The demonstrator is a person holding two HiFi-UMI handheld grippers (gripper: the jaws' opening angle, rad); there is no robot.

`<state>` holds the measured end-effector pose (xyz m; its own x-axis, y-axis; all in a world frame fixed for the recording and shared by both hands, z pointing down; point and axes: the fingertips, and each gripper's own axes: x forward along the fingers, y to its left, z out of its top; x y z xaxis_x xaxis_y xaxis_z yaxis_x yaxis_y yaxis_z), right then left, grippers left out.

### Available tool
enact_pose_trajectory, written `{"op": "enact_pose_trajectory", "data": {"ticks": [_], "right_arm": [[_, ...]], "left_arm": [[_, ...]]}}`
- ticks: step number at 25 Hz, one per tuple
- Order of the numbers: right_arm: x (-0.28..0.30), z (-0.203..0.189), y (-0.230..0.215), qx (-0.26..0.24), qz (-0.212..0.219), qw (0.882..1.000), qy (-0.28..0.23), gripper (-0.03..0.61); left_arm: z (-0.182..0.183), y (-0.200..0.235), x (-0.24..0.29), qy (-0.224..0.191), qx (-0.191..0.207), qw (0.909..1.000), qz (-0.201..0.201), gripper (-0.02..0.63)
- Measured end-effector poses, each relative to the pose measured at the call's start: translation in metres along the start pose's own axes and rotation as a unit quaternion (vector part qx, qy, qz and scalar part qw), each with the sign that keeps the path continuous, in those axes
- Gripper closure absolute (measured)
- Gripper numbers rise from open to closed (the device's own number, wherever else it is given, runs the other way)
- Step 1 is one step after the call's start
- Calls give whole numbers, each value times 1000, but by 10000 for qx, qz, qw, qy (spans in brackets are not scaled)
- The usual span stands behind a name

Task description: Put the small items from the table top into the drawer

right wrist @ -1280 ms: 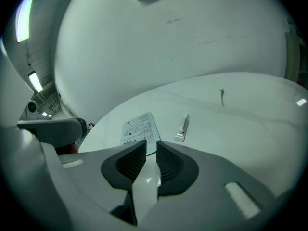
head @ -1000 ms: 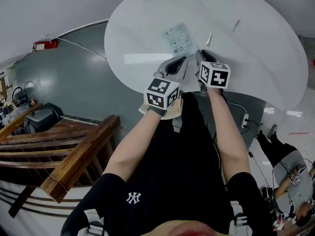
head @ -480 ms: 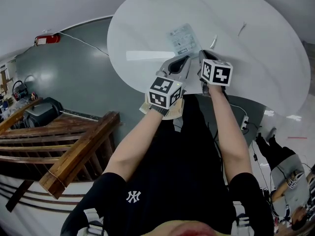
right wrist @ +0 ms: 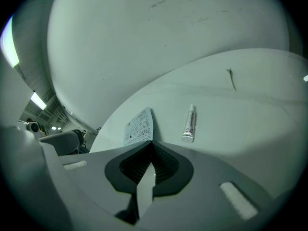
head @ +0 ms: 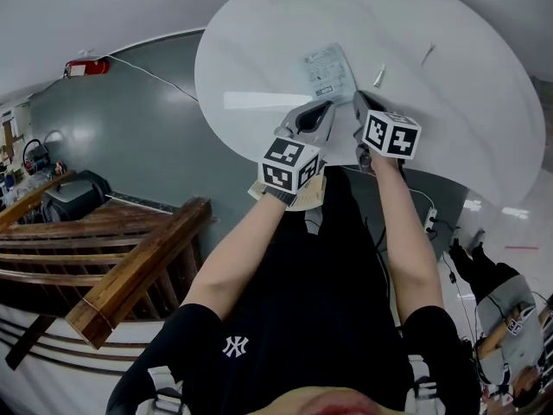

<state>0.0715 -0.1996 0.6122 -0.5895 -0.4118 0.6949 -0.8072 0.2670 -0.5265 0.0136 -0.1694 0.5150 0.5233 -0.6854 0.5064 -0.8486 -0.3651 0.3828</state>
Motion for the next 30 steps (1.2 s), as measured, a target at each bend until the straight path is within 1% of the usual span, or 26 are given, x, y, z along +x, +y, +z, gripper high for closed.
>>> {"op": "enact_pose_trajectory", "data": {"ticks": [6, 12, 19, 23, 30], "right_arm": [[-21, 11, 30, 93, 410, 9982, -434, 554], [-48, 15, 66, -6, 579, 9953, -777, 554], [-79, 12, 108, -196, 572, 9920, -1109, 554], [-98, 9, 121, -239, 485, 9900, -1301, 554], [-133, -18, 151, -297, 366, 9871, -1529, 554]], "left_arm": [[3, -2, -16, -129, 33, 9999, -41, 613], [7, -10, -43, -258, 119, 9995, -143, 613], [11, -11, -88, -432, 217, 9986, -213, 613], [10, -16, -106, -516, 281, 9978, -308, 613], [2, -24, -146, -612, 410, 9961, -493, 613]]}}
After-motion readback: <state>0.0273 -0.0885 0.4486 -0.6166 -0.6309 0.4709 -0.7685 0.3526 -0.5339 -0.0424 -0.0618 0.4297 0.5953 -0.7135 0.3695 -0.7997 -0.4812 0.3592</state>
